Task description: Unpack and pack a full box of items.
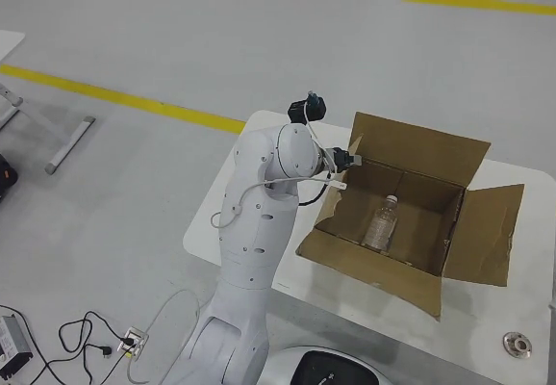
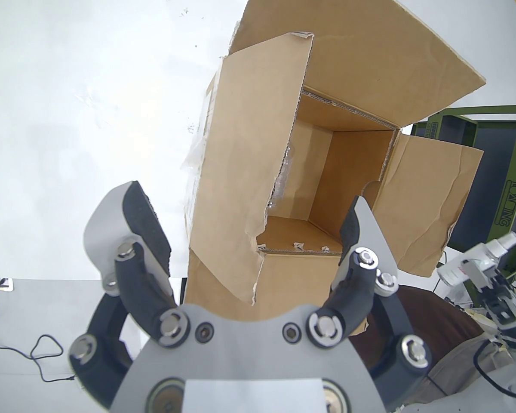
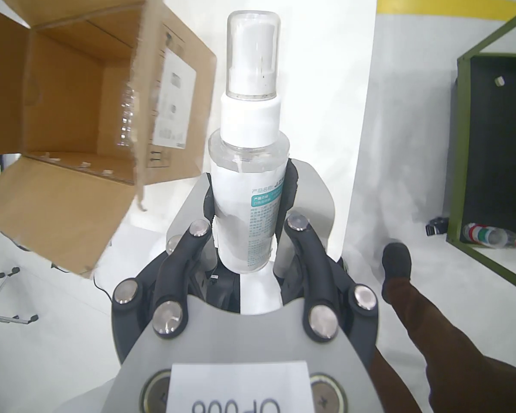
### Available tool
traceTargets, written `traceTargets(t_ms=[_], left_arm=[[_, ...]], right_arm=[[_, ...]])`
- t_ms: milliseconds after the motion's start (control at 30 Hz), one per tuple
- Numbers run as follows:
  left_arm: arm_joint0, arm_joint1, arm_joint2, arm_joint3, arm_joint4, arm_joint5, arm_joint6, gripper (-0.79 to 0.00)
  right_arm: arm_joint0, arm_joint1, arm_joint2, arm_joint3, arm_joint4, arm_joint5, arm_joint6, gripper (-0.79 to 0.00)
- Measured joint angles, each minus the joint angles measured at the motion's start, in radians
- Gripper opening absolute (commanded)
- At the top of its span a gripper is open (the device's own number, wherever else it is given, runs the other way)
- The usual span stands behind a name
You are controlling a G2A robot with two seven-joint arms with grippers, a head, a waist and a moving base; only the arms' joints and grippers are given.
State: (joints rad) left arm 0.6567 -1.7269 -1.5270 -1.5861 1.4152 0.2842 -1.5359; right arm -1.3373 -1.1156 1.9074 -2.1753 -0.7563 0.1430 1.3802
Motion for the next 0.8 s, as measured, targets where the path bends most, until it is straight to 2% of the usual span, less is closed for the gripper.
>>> traceTargets(t_ms=[100, 200, 367, 733, 800], left_arm=[[0.0, 0.0, 0.0, 0.0, 0.0, 0.0, 0.0, 0.0], [0.0, 0.0, 0.0, 0.0, 0.0, 0.0, 0.0, 0.0], [0.0, 0.0, 0.0, 0.0, 0.0, 0.0, 0.0, 0.0], [0.0, 0.0, 0.0, 0.0, 0.0, 0.0, 0.0, 0.0], [0.0, 0.0, 0.0, 0.0, 0.0, 0.0, 0.0, 0.0]], right_arm=[[0.023, 0.004, -0.021, -0.045, 0.023, 0.018, 0.014, -0.785], [0.059, 0.007, -0.092, -0.062, 0.012, 0.034, 0.018, -0.785], [0.106, 0.011, -0.245, -0.064, -0.09, 0.045, 0.002, -0.785], [0.105, 0.011, -0.239, -0.062, -0.081, 0.044, 0.0, -0.785], [0.099, 0.01, -0.248, -0.054, -0.084, 0.047, -0.033, -0.785]])
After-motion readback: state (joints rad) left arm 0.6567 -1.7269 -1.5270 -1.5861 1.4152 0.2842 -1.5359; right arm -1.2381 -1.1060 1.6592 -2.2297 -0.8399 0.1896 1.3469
